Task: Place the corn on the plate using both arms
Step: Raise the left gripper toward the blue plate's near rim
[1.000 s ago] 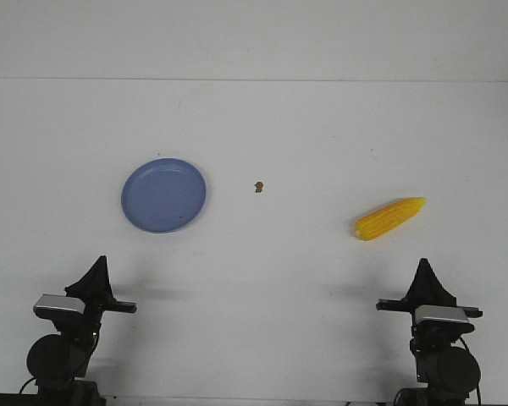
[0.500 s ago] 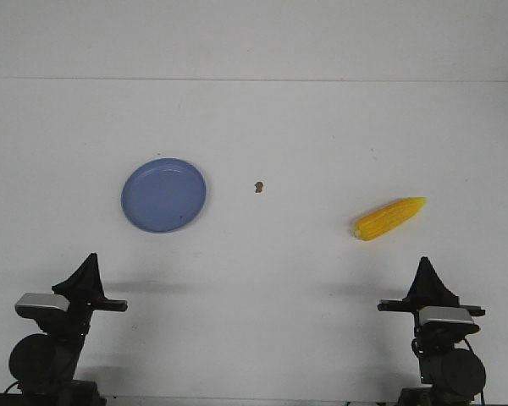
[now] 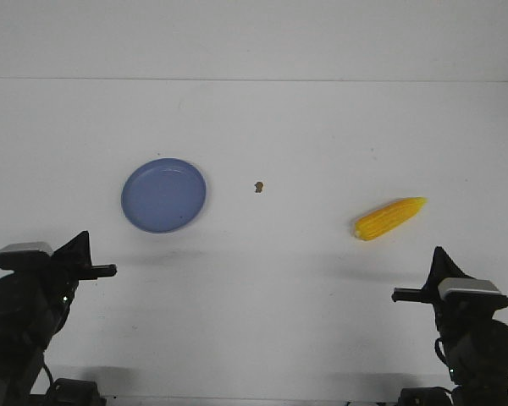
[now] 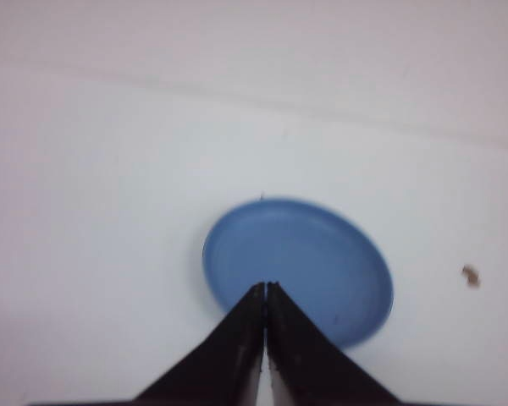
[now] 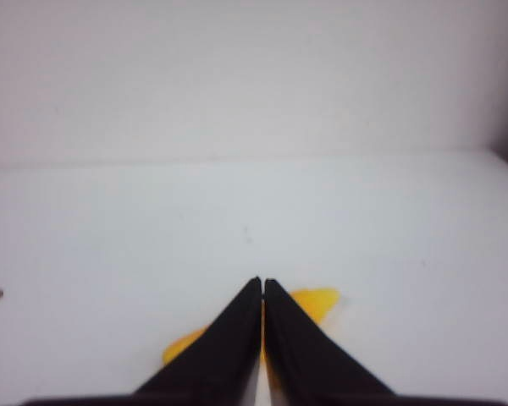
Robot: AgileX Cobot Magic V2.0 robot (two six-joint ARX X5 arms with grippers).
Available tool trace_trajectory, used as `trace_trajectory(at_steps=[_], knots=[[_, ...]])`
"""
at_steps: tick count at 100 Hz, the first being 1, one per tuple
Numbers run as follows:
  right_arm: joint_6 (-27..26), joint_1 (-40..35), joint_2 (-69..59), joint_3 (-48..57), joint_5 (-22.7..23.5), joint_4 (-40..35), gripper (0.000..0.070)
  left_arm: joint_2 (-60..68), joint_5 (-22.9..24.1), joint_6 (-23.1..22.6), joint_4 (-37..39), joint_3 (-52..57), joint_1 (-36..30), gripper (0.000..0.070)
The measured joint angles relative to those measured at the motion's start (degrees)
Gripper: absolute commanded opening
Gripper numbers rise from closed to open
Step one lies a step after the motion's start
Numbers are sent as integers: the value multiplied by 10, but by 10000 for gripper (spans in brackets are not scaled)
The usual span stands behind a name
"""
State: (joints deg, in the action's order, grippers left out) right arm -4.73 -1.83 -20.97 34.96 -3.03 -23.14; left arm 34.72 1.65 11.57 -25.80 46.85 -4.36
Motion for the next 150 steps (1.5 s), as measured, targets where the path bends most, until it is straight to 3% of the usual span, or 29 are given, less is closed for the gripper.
trace_trajectory(at_steps=[18,60,66,77,84,108,121,150], knots=[[0,0,-106,86,0,-94,12,113,0,-3,-88,88,0,15],[0,0,-175,99,0,-108,27,169,0,-27,-108,113,0,32],[0,0,-175,99,0,-108,119,168,0,-27,-108,113,0,126],[0,0,-175,99,0,-108,398,167,0,-27,-108,113,0,395],[0,0,-175,99,0,-109,463,166,0,-27,-108,113,0,476],[0,0,-175,99,0,-108,465,166,0,-29,-103,113,0,474],[0,0,-175,99,0,-109,465,182,0,-29,-55,113,2,474],[0,0,-175,99,0,-108,465,381,0,-12,-33,180,34,474]])
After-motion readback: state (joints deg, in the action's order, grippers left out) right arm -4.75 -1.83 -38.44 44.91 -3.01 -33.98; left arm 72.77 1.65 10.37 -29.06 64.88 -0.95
